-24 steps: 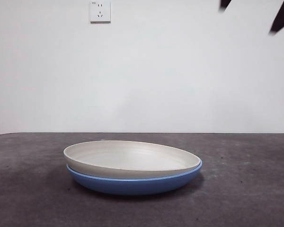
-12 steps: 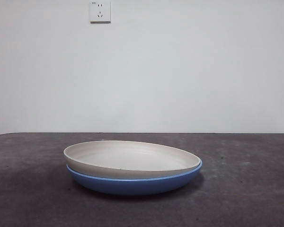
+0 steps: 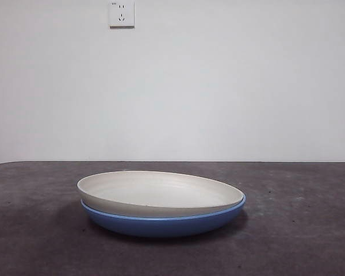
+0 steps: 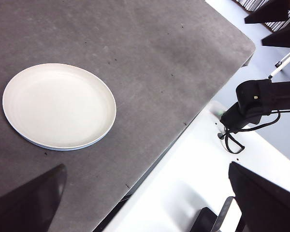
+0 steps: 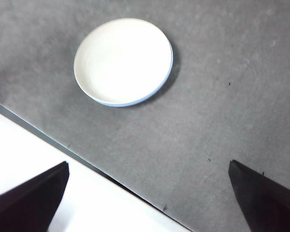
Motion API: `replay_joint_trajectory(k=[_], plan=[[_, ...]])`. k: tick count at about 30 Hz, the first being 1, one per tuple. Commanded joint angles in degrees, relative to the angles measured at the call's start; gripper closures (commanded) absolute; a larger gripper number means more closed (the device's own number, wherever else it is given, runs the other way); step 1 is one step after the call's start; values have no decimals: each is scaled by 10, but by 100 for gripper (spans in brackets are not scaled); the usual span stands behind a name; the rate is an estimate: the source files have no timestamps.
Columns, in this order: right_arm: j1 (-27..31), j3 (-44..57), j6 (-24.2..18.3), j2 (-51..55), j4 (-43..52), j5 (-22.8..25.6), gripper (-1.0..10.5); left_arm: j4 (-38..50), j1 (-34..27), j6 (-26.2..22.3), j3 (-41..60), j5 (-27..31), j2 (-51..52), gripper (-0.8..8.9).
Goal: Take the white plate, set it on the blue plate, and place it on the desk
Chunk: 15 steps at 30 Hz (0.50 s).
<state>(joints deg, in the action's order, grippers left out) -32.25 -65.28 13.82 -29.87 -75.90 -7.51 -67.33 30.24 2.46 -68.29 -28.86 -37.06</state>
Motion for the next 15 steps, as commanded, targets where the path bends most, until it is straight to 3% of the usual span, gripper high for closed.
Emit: replay_joint_trajectory(k=[1,6,8,10,11,12,15], plan=[[-5,-4,8,19,9,0,366,5,4,1,-5,-4,-3,187],[-5,-4,12,35,8,0,390,7,4,1,-5,-4,-3,198],[-5,-4,12,35,7,0,627,7,4,-1,-5,-4,-3,335],[-5,-4,12,35,7,0,935,7,4,-1,-5,-3,-3,609],[-5,-4,12,35,9,1,932,8,4,-1,-5,-3,-3,756],[-5,-4,12,35,9,0,930,9,4,0,-5,-3,-3,808],[-5,-4,12,35,9,0,930,9,4,2,-5,-3,-3,789]])
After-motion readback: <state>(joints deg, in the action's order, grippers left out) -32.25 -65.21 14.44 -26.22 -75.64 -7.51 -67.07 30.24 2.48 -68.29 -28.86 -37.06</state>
